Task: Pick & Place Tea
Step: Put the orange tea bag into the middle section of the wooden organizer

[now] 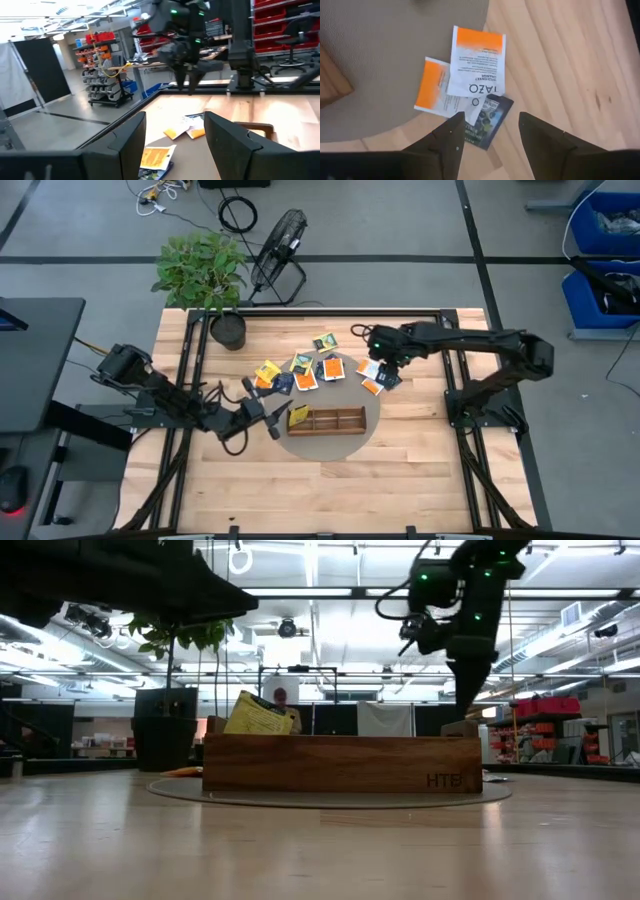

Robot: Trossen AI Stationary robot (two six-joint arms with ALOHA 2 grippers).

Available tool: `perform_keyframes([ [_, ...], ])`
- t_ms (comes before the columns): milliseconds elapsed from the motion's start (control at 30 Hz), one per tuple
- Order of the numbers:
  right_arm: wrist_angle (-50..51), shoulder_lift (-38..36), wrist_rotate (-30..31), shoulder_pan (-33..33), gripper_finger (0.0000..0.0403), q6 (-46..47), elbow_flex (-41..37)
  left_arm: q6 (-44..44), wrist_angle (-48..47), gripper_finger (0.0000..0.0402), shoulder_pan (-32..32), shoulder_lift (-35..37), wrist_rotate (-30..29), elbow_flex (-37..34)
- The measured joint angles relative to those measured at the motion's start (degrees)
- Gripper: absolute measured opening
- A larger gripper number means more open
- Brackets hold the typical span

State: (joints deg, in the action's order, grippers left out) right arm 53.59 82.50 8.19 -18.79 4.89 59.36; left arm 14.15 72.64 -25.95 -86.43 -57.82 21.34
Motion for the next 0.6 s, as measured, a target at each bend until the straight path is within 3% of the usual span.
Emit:
perform_keyframes([
  [167,-6.46,-0.21,-0.03,-0.86,0.0197,-3.94,-3.68,0.01,1.24,0.0206,0.87,0.0,0.02,0.0],
  [300,-9.1,2.71,-1.16,-0.68,0.0203,-12.9,-3.83,-0.02,2.17,0.0206,1.74,0.0,0.02,0.0],
  [467,-9.53,6.64,-3.12,1.95,0.0241,-20.02,-3.83,0.02,3.04,0.0206,1.76,-0.02,0.05,0.0],
  [600,-10.13,9.62,-0.22,3.92,0.0283,-22.77,-3.83,0.05,3.04,0.0206,1.78,0.0,0.02,0.0],
])
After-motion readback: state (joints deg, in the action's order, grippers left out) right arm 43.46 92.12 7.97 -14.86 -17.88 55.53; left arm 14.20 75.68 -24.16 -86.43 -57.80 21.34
